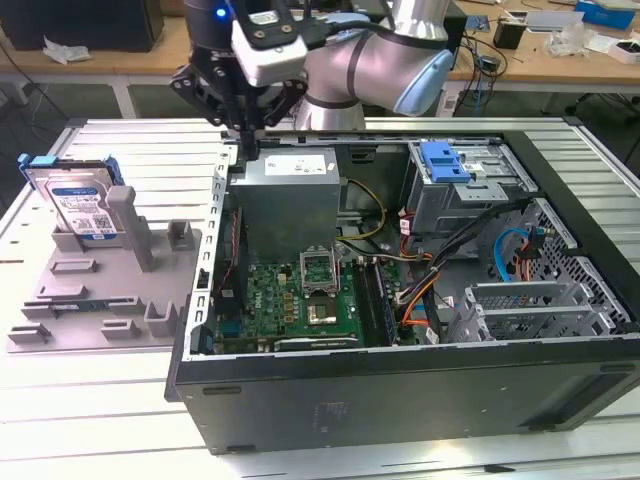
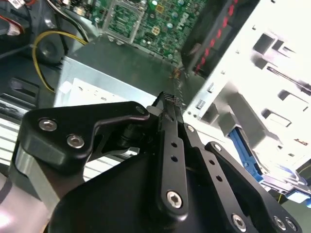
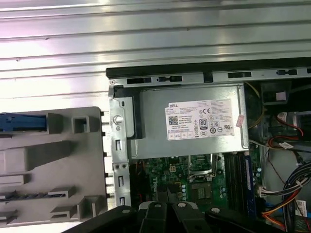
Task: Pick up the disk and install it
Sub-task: 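Reach for the disk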
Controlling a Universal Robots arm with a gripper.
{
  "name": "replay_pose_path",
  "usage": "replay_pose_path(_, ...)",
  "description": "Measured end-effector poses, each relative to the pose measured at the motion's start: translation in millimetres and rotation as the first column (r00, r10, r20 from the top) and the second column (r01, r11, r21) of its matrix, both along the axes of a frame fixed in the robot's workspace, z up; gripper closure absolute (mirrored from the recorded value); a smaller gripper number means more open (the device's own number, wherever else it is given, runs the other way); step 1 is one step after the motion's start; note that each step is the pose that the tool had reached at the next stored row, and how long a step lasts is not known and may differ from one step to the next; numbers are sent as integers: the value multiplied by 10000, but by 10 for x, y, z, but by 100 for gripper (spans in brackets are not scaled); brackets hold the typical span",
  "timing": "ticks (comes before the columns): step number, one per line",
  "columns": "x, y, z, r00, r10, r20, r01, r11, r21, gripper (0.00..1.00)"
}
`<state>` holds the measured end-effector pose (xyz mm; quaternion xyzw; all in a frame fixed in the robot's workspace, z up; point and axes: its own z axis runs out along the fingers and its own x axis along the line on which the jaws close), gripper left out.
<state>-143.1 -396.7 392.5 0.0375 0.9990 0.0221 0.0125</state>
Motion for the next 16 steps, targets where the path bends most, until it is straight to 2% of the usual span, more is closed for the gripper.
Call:
replay_pose_path(5, -238, 79, -8, 10000, -4, 0, 4, 10000, -1, 89)
replay_pose_path(14, -573, 208, -21, 10000, -7, 0, 7, 10000, -1, 89)
replay_pose_path(16, -715, 243, -26, 10000, -7, 0, 7, 10000, -1, 89)
